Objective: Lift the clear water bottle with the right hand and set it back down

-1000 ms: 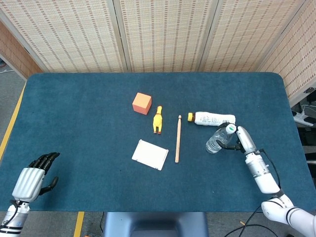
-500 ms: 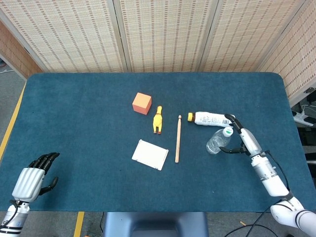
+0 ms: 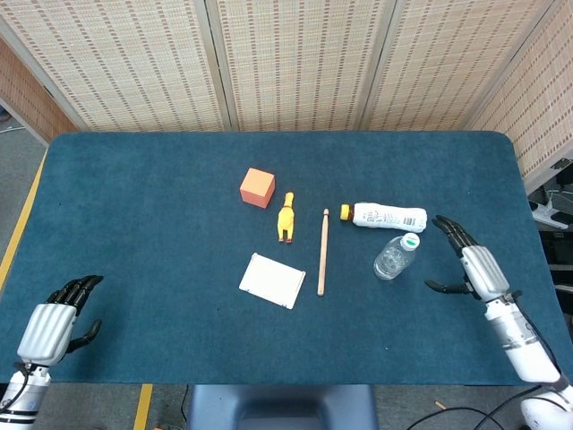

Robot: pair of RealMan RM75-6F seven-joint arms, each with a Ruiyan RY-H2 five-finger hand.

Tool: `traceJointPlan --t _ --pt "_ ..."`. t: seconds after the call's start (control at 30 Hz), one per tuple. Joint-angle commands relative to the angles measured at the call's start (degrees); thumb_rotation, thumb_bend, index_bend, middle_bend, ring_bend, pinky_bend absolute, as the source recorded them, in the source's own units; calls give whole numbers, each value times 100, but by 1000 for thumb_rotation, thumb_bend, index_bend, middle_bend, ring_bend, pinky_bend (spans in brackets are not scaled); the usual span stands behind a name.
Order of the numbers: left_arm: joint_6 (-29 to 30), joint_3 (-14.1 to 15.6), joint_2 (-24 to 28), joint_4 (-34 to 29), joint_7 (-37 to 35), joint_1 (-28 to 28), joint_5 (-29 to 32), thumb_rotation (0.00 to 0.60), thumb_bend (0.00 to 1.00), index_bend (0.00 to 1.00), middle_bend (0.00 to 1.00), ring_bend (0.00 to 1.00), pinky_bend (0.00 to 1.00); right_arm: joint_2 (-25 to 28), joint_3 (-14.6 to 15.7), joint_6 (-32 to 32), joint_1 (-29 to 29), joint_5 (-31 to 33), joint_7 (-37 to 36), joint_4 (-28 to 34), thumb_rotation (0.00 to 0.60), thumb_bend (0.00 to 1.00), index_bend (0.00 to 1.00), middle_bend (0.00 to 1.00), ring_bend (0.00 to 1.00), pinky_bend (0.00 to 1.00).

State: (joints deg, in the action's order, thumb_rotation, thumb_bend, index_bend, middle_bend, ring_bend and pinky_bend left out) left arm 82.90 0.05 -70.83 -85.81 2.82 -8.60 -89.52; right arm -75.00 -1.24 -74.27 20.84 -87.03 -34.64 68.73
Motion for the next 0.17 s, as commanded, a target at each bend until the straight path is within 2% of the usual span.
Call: traceJointPlan --t 0.03,0.07,0.17 --pt "17 -10 0 -21 59 14 19 600 354 126 140 157 331 624 4 -867 -882 843 3600 1836 600 67 0 0 0 143" --pt "20 -8 0 -36 114 17 18 600 354 126 140 157 331 557 -10 -1214 -1017 771 3971 1971 600 68 0 0 0 145" --pt "21 -10 -13 -73 212 12 11 600 353 126 141 157 331 492 49 -1542 -1203 566 4215 2087 600 68 0 0 0 146"
